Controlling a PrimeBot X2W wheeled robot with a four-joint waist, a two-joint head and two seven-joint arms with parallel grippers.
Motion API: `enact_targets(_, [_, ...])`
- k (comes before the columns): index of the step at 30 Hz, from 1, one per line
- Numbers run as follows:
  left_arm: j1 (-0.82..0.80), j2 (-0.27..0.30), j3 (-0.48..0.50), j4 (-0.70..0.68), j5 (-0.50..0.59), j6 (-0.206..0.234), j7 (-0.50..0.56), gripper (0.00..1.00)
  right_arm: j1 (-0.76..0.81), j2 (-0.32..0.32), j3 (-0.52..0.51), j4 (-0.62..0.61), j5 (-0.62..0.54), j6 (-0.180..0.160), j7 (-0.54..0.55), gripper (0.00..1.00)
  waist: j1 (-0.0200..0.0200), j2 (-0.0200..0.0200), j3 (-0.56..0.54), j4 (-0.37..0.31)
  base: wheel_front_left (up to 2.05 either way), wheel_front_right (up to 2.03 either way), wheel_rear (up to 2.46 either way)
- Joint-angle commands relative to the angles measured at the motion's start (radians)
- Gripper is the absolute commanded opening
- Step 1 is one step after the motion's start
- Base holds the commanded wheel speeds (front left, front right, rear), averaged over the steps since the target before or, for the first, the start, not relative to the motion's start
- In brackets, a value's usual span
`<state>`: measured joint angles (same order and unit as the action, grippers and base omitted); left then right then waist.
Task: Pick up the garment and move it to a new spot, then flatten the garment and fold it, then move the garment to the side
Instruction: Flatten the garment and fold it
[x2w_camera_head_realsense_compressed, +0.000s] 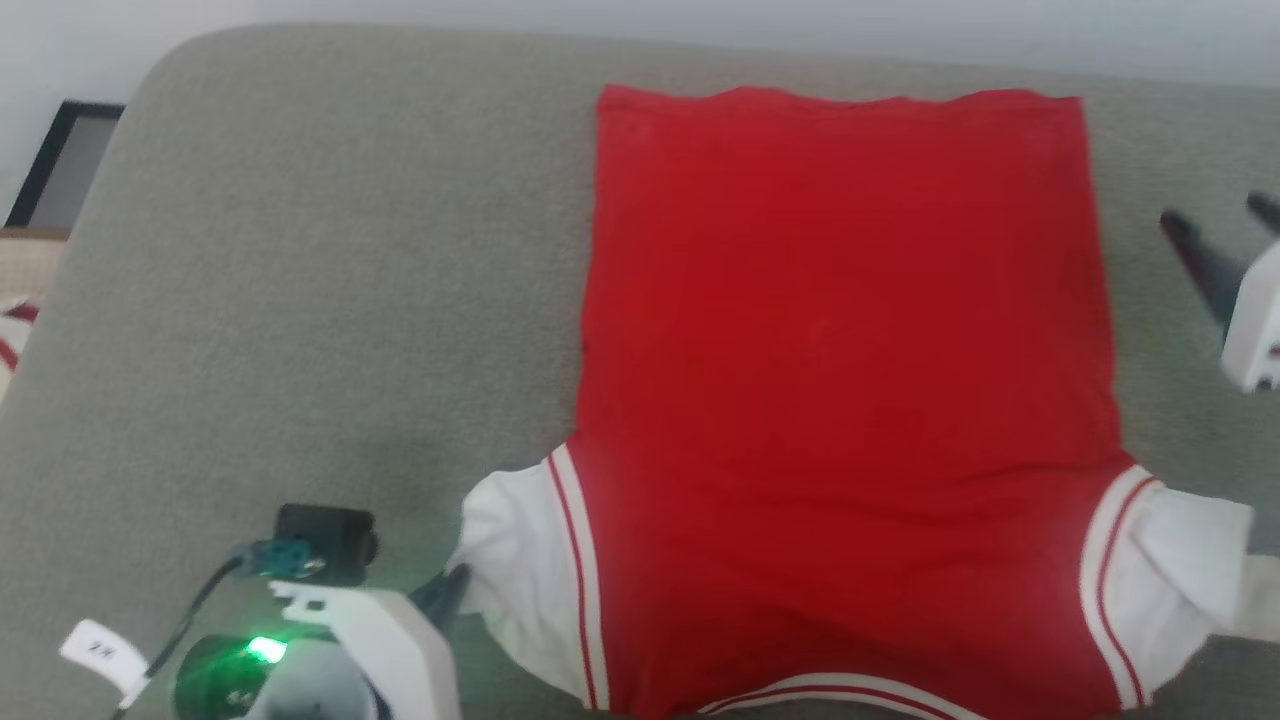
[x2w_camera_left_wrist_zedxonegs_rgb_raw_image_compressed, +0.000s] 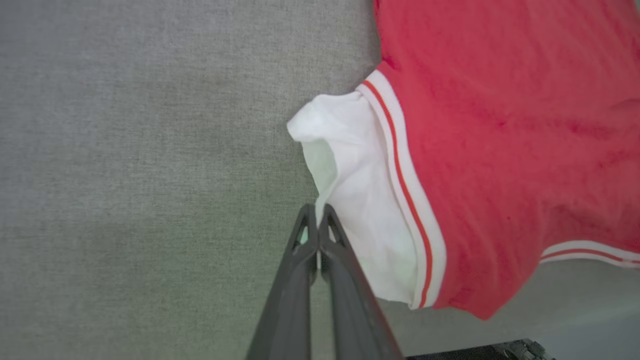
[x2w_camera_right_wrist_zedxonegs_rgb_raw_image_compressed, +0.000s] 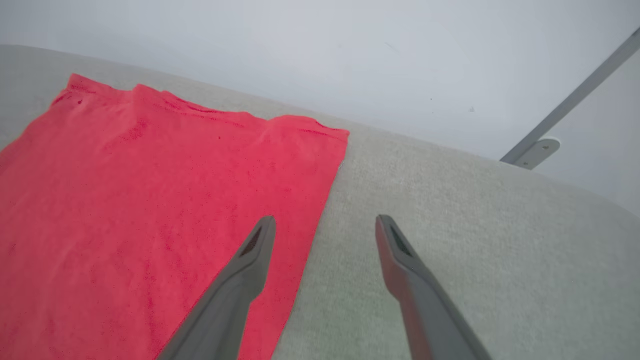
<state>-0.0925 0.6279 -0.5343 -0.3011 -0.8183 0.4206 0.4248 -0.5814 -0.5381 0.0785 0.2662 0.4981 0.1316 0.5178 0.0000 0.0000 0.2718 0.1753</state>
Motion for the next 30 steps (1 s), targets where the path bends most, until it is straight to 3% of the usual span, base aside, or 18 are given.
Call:
enact_targets(1, [-0.024,-0.011,-0.009,0.009,0.004,-0.012,-0.007,0.0,-0.041,0.008,-0.006,0.041,-0.025,-0.002,-0.019,1.0,0.0,0.0,0.028,0.029,0.0,0.0,0.0])
enact_targets(12, [-0.159,-0.103,-0.076,0.075,0.029,-0.084,-0.01,0.0,-0.356,0.01,-0.006,0.455,-0.132,-0.002,-0.054,1.0,0.0,0.0,0.133,0.136,0.0,0.0,0.0])
enact_targets(21, [-0.241,-0.172,-0.121,0.125,0.042,-0.134,-0.021,0.0,-0.553,-0.015,-0.036,0.752,-0.196,-0.002,0.025,1.0,0.0,0.0,0.215,0.223,0.0,0.0,0.0])
enact_targets(27, [-0.264,-0.2,-0.133,0.156,0.035,-0.153,-0.032,0.0,-0.583,0.005,-0.014,0.904,-0.229,-0.001,0.137,1.0,0.0,0.0,0.239,0.247,0.0,0.0,0.0])
enact_targets(28, [-0.264,-0.203,-0.133,0.162,0.033,-0.155,-0.034,0.0,-0.579,0.01,0.0,0.917,-0.234,-0.001,0.159,0.38,0.0,0.0,0.24,0.247,0.0,0.0,0.0])
enact_targets(29, [-0.264,-0.204,-0.132,0.165,0.033,-0.156,-0.037,0.0,-0.578,0.009,0.008,0.934,-0.235,-0.001,0.181,0.0,0.0,0.0,0.241,0.245,0.0,0.0,0.0])
enact_targets(30, [-0.265,-0.205,-0.131,0.169,0.032,-0.157,-0.038,0.0,-0.578,0.005,0.016,0.948,-0.238,-0.001,0.202,0.0,0.0,0.0,0.241,0.243,0.0,0.0,0.0])
